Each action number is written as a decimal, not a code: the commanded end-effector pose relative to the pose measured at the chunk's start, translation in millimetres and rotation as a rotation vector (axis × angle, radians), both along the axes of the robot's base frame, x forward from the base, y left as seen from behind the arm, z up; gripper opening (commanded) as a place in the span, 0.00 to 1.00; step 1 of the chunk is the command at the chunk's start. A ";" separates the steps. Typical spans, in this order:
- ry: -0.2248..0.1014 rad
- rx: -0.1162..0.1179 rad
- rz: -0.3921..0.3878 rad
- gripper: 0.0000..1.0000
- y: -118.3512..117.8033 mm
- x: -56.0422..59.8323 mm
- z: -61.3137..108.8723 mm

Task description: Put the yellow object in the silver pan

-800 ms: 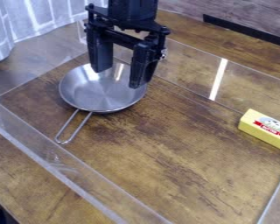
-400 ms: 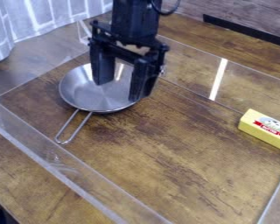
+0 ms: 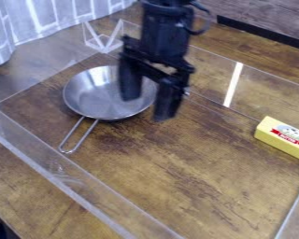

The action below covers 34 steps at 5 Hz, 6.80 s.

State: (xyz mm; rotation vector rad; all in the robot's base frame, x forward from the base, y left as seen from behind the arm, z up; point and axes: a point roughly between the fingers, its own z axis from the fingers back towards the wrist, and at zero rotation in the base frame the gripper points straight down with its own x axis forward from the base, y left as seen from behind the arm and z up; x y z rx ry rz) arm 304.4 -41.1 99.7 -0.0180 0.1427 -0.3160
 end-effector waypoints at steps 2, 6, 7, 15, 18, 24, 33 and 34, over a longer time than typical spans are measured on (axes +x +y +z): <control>-0.097 -0.003 -0.361 1.00 -51.1 33.5 11.6; -0.186 0.016 -0.583 1.00 -92.5 72.9 -0.1; -0.208 0.021 -0.589 1.00 -97.5 80.7 -3.0; -0.289 0.048 -0.616 1.00 -114.1 103.6 -16.9; -0.279 0.034 -0.625 1.00 -116.6 112.6 -36.6; -0.240 0.054 -0.669 0.00 -115.4 117.2 -30.0; -0.174 0.081 -0.734 0.00 -116.0 119.2 -24.1; -0.166 0.083 -0.740 0.00 -115.9 119.6 -25.3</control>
